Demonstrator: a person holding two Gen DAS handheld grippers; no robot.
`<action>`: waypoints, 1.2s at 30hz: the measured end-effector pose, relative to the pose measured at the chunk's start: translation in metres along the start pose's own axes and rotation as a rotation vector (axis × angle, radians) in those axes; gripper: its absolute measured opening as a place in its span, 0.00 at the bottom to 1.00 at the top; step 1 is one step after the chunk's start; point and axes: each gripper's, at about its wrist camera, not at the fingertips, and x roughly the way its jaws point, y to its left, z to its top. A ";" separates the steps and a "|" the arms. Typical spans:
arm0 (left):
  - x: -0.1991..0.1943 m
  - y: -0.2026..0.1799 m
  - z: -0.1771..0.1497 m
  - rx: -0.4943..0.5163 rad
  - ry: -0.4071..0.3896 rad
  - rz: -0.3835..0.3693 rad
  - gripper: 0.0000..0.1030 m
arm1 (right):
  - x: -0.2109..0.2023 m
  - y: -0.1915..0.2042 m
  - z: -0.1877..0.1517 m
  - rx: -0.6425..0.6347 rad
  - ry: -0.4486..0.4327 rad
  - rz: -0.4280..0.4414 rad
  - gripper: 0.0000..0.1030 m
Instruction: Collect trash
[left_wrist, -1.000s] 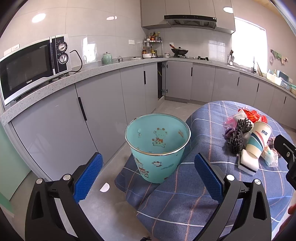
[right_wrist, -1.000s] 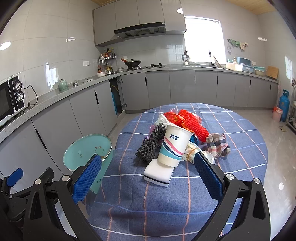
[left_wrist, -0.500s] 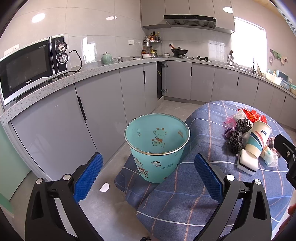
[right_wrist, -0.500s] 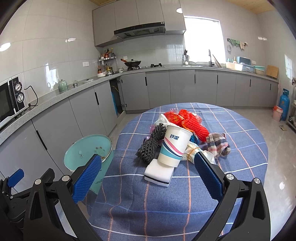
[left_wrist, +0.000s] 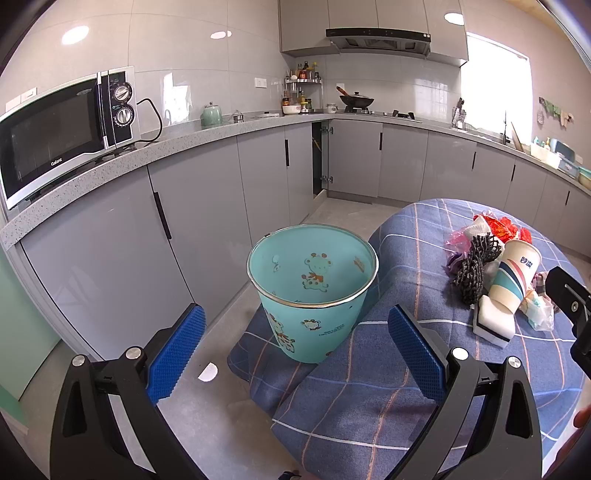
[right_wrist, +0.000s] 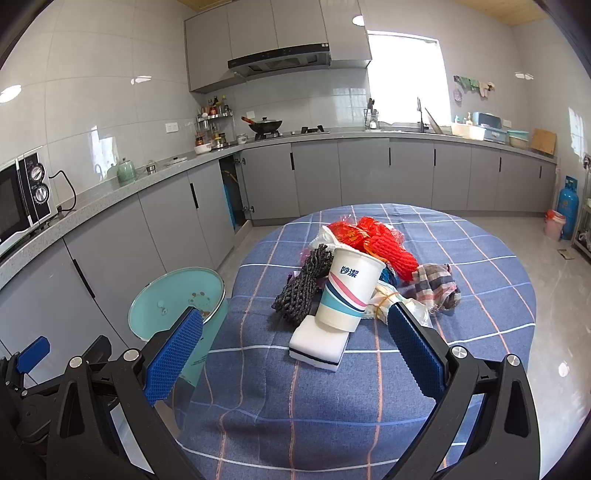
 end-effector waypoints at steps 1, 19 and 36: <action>0.000 0.000 0.000 0.000 0.001 0.000 0.94 | 0.000 0.000 0.000 0.001 0.000 0.000 0.96; 0.001 0.000 -0.001 0.000 0.004 -0.004 0.94 | 0.001 0.002 -0.002 0.013 0.005 0.001 0.96; 0.000 -0.002 -0.001 0.001 0.005 -0.008 0.94 | 0.002 0.001 -0.002 0.016 0.013 0.005 0.96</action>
